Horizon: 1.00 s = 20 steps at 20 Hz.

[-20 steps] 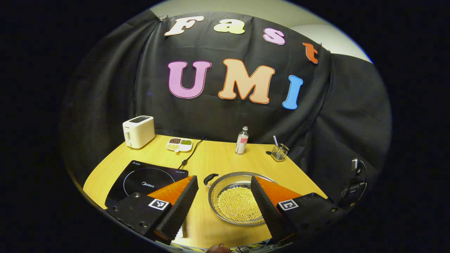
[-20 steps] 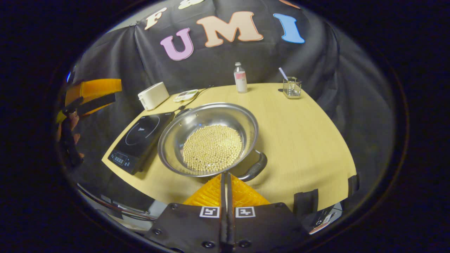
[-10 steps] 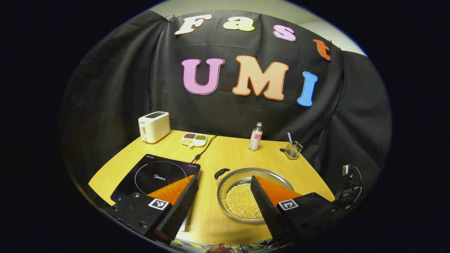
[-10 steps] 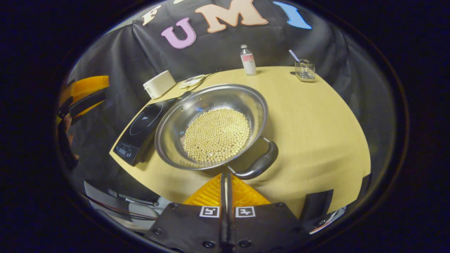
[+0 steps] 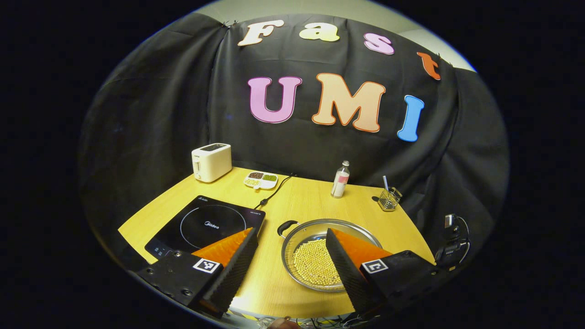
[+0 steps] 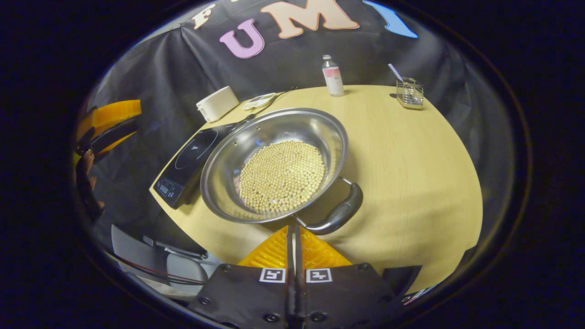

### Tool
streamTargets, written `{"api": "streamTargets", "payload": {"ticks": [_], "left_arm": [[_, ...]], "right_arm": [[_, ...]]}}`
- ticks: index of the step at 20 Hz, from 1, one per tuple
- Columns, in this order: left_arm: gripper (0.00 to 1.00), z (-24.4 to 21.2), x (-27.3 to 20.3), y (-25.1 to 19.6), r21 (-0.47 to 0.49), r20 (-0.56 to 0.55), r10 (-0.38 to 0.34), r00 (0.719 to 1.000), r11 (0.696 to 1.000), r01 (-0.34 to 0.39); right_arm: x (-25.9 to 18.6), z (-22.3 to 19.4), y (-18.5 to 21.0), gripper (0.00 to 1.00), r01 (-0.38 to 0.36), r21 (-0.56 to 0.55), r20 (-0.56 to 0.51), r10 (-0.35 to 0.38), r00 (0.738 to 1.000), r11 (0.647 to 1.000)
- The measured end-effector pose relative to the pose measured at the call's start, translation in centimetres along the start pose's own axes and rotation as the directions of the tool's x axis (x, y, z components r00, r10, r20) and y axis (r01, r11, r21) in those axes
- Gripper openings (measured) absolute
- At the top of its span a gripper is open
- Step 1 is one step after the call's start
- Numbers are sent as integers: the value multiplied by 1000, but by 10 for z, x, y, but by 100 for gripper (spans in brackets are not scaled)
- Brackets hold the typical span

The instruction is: First push the handle of the pot to place it horizontally, then grasp the pot with both hands and set it on the induction cooktop.

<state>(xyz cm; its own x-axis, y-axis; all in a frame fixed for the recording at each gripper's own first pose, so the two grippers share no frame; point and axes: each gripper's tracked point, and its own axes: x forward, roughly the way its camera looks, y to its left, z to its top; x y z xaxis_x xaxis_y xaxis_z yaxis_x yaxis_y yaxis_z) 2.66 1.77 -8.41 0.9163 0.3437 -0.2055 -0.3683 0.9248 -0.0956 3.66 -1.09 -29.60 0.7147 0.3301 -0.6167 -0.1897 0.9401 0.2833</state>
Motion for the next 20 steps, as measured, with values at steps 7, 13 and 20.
{"api": "streamTargets", "payload": {"ticks": [7,13,20], "left_arm": [[97,10,0,2,-47,38,46,998,998,-44],[97,10,-1,5,-41,43,82,996,996,-80],[97,10,-3,4,-46,50,92,994,995,-90]], "right_arm": [[10,22,-25,2,-7,-32,10,7,1000,999],[19,34,-37,2,-15,-42,12,16,1000,999],[26,48,-51,2,-12,-57,29,14,999,998]]}}
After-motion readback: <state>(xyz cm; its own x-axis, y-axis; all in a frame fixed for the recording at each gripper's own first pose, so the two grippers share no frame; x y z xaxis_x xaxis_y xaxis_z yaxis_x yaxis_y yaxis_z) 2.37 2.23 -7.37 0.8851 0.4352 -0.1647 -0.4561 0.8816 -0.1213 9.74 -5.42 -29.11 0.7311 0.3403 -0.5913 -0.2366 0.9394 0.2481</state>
